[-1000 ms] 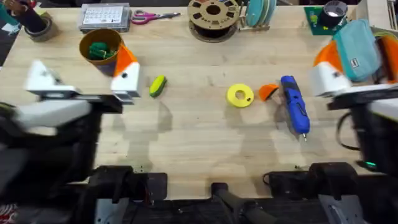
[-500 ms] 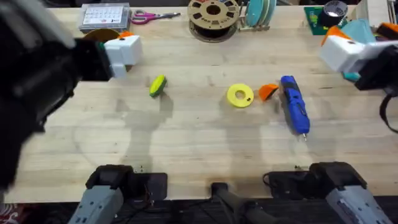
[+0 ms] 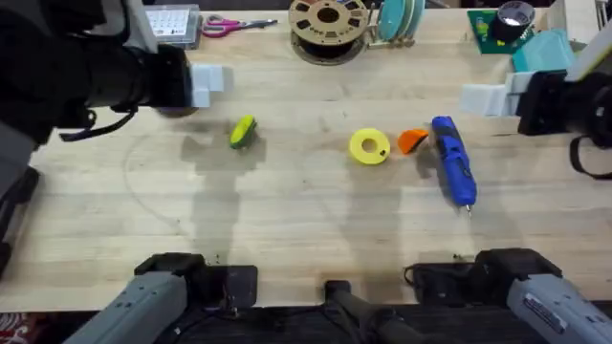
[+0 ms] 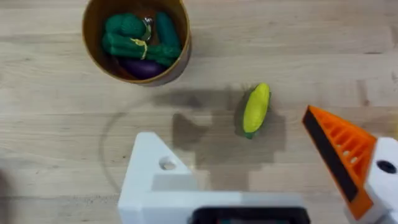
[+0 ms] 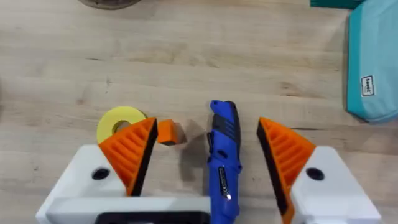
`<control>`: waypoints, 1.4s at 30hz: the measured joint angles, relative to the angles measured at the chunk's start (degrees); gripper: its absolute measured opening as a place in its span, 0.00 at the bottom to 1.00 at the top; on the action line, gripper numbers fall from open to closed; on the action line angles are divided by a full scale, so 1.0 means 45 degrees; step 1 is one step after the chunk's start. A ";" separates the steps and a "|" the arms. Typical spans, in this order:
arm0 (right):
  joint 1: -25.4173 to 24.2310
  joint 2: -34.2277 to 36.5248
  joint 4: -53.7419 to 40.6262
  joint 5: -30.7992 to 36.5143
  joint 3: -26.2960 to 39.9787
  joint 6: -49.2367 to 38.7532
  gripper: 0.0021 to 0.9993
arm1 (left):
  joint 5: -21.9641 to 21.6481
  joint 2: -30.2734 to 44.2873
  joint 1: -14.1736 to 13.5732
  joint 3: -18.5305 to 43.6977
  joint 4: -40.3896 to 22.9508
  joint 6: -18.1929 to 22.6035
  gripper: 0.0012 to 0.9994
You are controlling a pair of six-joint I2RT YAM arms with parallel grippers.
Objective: Pick up the gripper from the table and insert it into the empty holder that is missing its gripper. Then pick up a screw, insert it into the mounting hole, and use the screwdriver to tighten it. Finally, clean up the table by picking up the vegetable and placing it into the bucket.
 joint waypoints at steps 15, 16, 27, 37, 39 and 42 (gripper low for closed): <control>0.0000 -0.0010 0.0011 0.0001 0.0049 0.0000 1.00 | 0.0336 0.1397 -0.1006 0.0335 -0.1542 0.1213 0.99; 0.0000 -0.0010 0.0011 0.0005 0.0049 0.0000 1.00 | 0.0366 0.1692 -0.1220 0.0434 -0.1884 0.1347 0.99; 0.0000 -0.0010 0.0011 0.0005 0.0049 0.0000 1.00 | 0.0704 0.5410 -0.1569 0.0573 -0.1307 0.2240 1.00; 0.0000 -0.0010 0.0007 0.0000 0.0049 0.0000 1.00 | 0.0714 0.7466 -0.1525 0.0573 0.0353 0.2431 0.92; 0.0000 -0.0010 0.0011 0.0005 0.0049 -0.0003 1.00 | 0.0719 0.7654 -0.1485 0.0573 0.0469 0.2435 0.89; 0.0000 -0.0010 0.0011 0.0000 0.0049 -0.0003 1.00 | 0.0728 0.7844 -0.1418 0.0578 0.0612 0.2443 0.74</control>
